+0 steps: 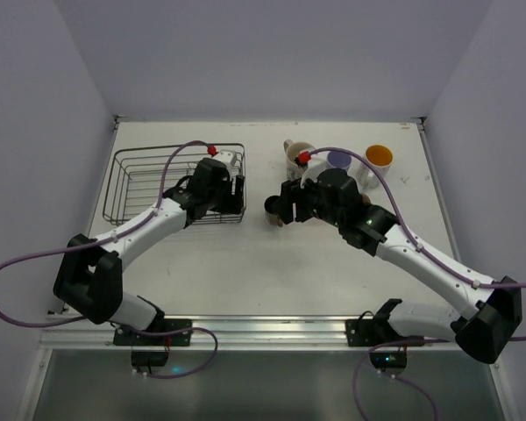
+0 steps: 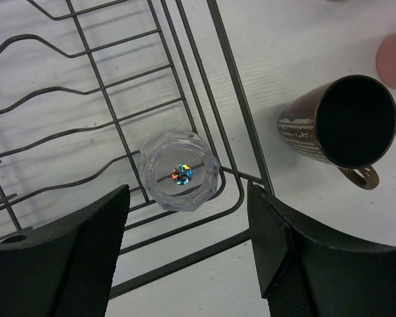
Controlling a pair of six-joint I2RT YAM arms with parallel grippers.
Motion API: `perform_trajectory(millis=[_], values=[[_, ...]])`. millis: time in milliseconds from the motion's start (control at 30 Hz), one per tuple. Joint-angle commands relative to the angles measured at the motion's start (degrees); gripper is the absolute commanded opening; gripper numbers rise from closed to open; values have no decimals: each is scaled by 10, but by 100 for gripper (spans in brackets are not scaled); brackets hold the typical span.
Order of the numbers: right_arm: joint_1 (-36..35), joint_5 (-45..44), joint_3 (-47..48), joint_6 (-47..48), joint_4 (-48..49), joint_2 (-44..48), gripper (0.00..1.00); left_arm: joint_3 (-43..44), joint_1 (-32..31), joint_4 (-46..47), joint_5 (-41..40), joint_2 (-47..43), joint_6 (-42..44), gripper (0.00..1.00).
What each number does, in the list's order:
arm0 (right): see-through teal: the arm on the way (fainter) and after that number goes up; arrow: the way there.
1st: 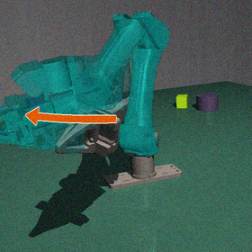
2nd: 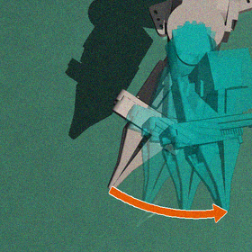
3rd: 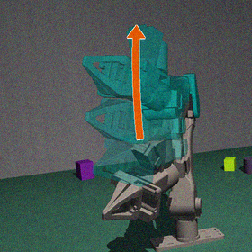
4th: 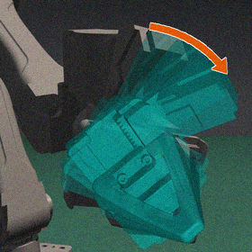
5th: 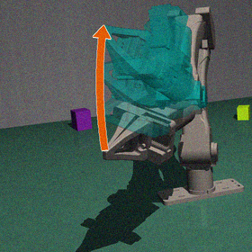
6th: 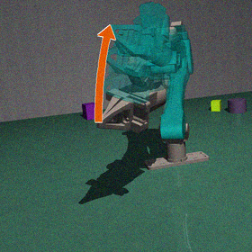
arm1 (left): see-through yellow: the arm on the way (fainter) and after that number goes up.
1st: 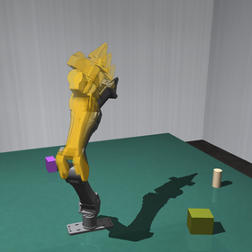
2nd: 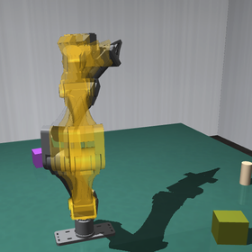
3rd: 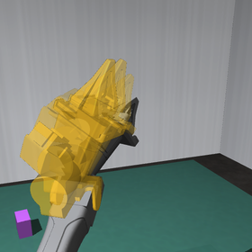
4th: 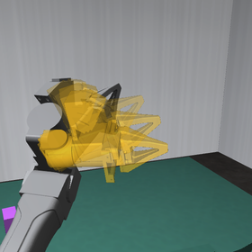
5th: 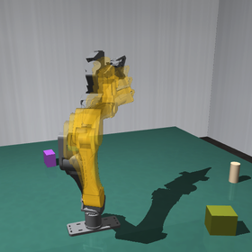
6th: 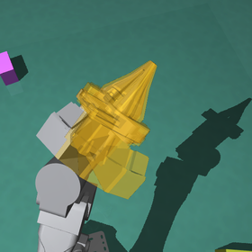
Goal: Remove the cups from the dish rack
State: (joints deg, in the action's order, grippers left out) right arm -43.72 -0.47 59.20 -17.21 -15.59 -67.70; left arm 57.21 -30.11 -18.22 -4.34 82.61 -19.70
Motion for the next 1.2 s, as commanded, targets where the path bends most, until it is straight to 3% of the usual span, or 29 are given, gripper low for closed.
perform_trajectory(millis=[0,533,733,833,1167], values=[[0,1,-11,-7,45,22,61,35,-3,10,-26,25,15,74],[1,17,-23,-16,57,22,61,25,-12,54,-78,86,12,61],[0,26,-22,-26,58,29,61,25,-12,60,-91,82,9,36],[0,42,-25,-39,70,38,63,23,-12,70,-91,39,6,32],[0,160,-122,-181,318,51,68,45,-12,71,-81,-88,4,25]])
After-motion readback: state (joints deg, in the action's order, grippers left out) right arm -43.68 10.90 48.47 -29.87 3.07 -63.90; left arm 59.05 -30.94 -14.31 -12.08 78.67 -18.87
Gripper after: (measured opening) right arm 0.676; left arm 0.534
